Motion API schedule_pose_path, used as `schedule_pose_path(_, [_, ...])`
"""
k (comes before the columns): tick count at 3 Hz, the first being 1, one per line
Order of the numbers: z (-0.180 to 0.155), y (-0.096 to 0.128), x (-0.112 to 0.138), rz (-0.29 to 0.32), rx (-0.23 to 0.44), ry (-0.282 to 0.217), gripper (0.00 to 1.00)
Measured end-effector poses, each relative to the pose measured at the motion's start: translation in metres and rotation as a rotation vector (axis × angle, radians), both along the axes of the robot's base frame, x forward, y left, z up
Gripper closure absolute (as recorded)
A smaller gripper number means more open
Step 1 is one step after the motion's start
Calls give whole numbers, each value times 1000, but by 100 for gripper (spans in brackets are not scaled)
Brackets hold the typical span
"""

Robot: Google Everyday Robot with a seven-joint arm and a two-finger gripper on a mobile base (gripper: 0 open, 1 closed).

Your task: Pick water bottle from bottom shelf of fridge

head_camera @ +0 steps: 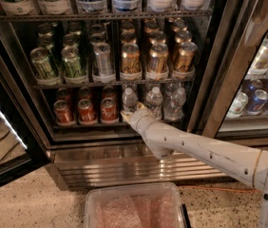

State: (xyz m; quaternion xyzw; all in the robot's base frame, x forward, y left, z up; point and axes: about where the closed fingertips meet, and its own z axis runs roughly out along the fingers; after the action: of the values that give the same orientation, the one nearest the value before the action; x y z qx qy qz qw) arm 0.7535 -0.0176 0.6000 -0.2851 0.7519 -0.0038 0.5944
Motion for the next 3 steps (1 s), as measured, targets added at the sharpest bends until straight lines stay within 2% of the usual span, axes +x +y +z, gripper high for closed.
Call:
schedule_pose_path(1, [0, 0, 0, 0, 0, 0, 100])
schedule_pose_path(2, [0, 0, 0, 0, 0, 0, 100])
schedule_pose_path(3, [6, 3, 0, -5, 33, -6, 100])
